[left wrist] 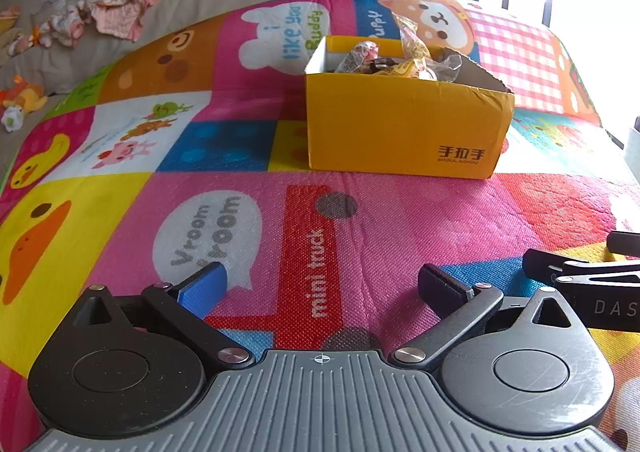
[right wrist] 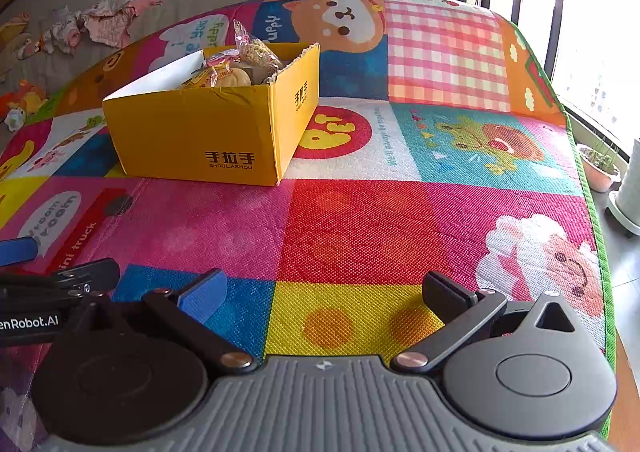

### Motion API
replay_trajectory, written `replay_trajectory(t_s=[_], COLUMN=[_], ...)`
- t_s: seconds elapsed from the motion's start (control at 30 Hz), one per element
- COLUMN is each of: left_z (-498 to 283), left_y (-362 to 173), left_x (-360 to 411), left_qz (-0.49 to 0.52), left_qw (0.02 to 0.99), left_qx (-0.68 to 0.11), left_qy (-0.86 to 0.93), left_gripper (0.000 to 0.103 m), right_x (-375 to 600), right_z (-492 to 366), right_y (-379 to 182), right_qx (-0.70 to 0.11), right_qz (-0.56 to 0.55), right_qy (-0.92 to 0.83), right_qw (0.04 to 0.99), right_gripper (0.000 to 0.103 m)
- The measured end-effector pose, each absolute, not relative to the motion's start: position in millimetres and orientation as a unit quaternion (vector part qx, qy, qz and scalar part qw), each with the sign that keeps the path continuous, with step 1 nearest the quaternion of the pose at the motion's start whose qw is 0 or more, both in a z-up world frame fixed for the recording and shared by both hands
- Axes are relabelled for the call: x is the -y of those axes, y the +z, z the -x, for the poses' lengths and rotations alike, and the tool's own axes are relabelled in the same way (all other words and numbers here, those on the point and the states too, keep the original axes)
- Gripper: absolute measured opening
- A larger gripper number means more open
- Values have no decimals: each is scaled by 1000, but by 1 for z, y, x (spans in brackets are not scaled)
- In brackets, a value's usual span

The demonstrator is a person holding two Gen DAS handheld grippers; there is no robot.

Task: Organize objects

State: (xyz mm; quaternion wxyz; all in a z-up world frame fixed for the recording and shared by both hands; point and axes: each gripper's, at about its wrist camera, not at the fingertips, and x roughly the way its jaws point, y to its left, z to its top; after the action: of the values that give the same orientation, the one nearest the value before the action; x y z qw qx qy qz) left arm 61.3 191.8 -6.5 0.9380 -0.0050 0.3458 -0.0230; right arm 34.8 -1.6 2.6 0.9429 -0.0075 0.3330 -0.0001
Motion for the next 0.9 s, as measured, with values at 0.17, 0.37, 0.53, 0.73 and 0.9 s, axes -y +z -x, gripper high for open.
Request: replay_trajectory(t_s=[0.17, 0.37, 0.53, 0.73, 0.9], left_z=[-62, -63, -62, -62, -63], left_y=[-7, -7, -7, -7, -7], left_x=[-190, -191, -191, -191, -191], left_qz=[-1, -1, -1, -2, -2], left_qw=[938, 938, 938, 938, 938], left_qx=[-345, -345, -345, -345, -345], left_qy=[-21, -22, -23, -23, -23], left_gripper=[103, 103, 103, 103, 103], right_x=[2, 2, 2, 2, 2], right_z=[-35, -35, -35, -35, -35], right_y=[3, 3, 3, 3, 3], right_qx=[-333, -333, -333, -333, -333], right_qz=[8, 8, 7, 7, 7], right_qy=[0, 0, 0, 0, 0], right_qw=[943, 943, 943, 943, 943], right_gripper=[103, 103, 103, 103, 103])
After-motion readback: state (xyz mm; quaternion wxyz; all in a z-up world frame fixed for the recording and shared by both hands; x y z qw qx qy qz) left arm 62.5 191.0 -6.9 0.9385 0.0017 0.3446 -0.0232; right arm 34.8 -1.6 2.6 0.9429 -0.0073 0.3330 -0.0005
